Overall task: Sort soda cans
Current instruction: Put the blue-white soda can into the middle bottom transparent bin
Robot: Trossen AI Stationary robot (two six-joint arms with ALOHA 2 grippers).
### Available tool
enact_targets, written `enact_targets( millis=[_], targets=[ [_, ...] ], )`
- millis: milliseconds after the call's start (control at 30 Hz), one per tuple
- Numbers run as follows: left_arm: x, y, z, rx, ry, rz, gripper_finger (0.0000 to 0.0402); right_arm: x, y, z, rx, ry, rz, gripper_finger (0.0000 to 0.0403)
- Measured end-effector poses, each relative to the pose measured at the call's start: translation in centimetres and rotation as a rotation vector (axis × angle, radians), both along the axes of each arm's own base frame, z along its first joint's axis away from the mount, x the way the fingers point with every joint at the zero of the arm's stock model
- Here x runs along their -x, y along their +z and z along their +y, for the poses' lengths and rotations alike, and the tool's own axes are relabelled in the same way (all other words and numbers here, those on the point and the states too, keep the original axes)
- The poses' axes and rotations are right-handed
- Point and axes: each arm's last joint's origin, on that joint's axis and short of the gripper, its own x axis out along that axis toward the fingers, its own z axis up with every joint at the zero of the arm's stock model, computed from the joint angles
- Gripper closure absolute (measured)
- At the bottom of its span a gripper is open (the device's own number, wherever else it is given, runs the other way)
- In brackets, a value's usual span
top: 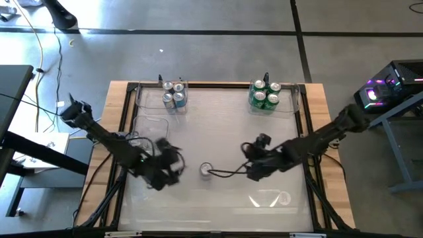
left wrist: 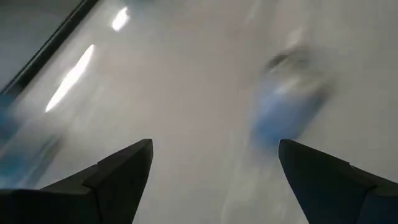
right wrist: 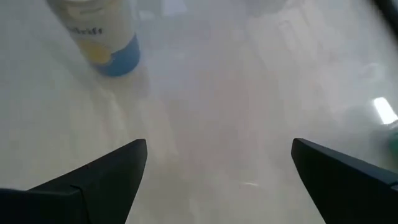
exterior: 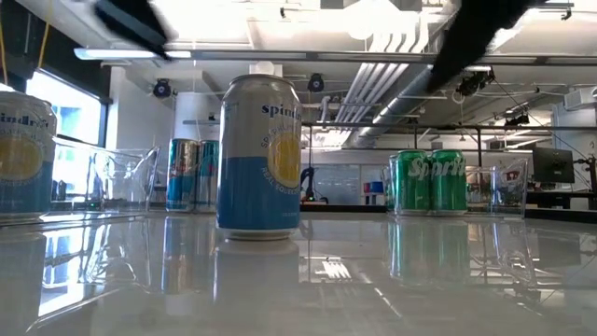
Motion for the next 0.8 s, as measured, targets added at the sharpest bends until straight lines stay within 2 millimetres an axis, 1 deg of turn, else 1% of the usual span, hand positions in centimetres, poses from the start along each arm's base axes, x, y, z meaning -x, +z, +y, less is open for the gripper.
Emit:
enact_targets(
  millis=[100, 167, 233, 300, 367, 500, 633, 700, 800],
  targets=[
    [-3.0, -1.2, -1.3, -0.027, -0.166, -0.146, 0.0058, 2.2, -1.9, 0.3, -0.069, -0.047, -0.081, 0.0006],
    [-4.7, -1.4, -1.6, -0.032, -0.191, -0.231, 0.0058, 3.3, -3.3, 0.7, -0.112, -0.081, -0.130, 0.0006],
    [-6.3, -1.3, -1.7, -0.018, -0.163, -0.297, 0.0058, 4.2, -4.4, 1.2, -0.152, -0.098, -0.178, 0.0006],
    [-7.5, -1.4, -1.5, -0.016, -0.133, -0.302, 0.0058, 4.8, -5.5, 1.8, -0.191, -0.103, -0.223, 0.0006],
    [-8.6, -1.6, -1.6, -0.035, -0.134, -0.266, 0.0058, 5.4, -6.4, 2.5, -0.219, -0.082, -0.239, 0.0006],
    [-10.6, -2.1, -2.1, 0.002, -0.113, -0.216, 0.0058, 6.3, -7.1, 3.5, -0.258, -0.048, -0.259, 0.0006],
    [-11.8, -2.8, -2.5, 0.021, -0.087, -0.150, 0.0058, 6.9, -7.0, 4.4, -0.236, -0.046, -0.305, 0.0006],
    [-11.8, -3.2, -2.4, 0.035, -0.039, -0.120, 0.0058, 7.3, -6.8, 4.8, -0.217, -0.039, -0.331, 0.0006],
    [-11.4, -3.9, -1.8, 0.078, 0.056, -0.079, 0.0058, 7.7, -6.8, 5.2, -0.204, -0.025, -0.347, 0.0006]
  ],
)
